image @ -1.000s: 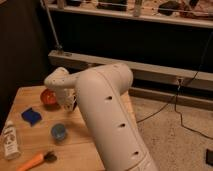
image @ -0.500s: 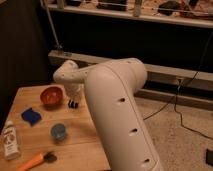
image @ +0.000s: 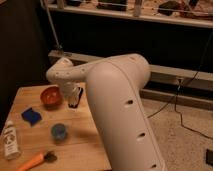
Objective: Push the eraser across the table
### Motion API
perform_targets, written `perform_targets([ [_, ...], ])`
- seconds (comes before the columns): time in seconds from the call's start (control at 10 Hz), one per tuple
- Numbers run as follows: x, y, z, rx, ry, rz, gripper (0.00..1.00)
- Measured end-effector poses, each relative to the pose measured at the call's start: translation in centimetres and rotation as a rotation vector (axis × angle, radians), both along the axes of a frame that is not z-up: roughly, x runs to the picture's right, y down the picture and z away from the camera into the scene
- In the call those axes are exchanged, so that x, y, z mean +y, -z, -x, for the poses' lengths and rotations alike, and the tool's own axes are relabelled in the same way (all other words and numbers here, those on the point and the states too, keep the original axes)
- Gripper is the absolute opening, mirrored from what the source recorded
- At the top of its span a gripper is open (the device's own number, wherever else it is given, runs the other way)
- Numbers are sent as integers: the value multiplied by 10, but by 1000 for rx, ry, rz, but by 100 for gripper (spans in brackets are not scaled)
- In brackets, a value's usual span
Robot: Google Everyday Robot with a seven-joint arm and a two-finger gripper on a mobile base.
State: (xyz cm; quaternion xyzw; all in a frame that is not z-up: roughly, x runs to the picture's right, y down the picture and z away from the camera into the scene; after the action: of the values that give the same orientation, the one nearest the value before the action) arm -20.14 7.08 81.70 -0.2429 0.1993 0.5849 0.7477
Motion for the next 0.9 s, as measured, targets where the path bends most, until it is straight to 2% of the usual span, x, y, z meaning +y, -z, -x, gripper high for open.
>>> perform_targets([
  [0.4,15,10,16,-58,9,15,0],
  [0.6,40,6,33,-113,55,31,0],
  [0.9,53,-6,34,-115,70,50,0],
])
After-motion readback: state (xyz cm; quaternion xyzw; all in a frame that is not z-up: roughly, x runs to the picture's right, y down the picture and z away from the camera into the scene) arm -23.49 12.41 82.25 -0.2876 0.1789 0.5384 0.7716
